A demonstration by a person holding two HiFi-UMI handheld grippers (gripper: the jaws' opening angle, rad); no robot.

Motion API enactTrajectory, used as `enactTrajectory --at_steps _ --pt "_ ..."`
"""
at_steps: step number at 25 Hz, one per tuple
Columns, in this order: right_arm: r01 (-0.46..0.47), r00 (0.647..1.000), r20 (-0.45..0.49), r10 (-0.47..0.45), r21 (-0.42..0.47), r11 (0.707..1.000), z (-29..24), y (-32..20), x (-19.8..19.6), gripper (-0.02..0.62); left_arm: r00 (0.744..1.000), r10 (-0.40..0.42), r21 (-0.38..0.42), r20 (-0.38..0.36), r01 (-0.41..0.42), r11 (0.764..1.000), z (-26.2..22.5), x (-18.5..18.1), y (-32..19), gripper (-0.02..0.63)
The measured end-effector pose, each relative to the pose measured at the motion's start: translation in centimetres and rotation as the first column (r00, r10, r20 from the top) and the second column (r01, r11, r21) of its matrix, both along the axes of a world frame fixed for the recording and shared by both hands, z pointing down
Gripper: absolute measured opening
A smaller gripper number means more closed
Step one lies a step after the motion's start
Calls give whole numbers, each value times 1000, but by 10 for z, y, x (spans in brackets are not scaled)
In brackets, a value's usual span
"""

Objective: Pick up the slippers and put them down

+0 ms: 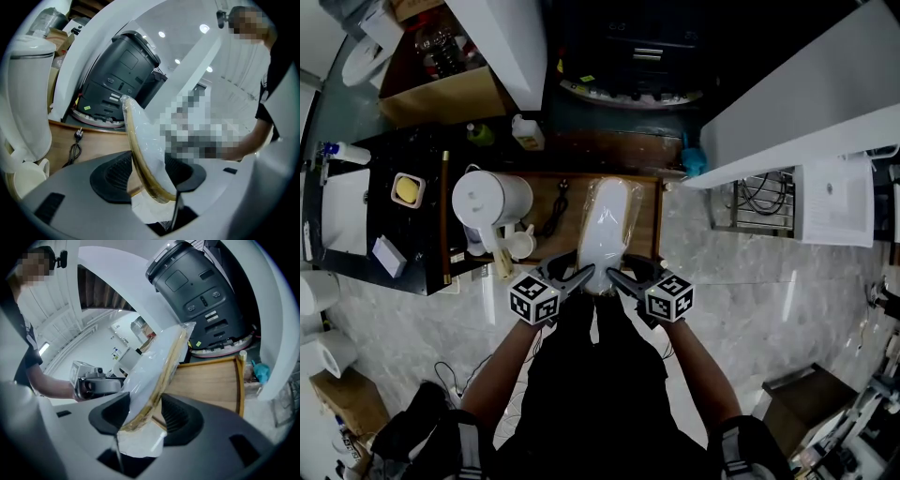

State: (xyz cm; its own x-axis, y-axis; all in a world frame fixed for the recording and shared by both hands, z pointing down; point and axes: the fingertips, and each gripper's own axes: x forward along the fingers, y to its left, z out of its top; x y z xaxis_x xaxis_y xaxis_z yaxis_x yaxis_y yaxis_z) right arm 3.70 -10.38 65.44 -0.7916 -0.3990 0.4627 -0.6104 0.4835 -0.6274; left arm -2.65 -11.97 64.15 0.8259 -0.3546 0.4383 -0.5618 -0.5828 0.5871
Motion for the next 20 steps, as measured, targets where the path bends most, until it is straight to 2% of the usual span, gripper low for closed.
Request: enactTrajectory --at_steps 20 --pt "-18 999 -46 12 -124 992 86 -5 -3 216 999 0 -103 53 6 995 92 -1 -7 216"
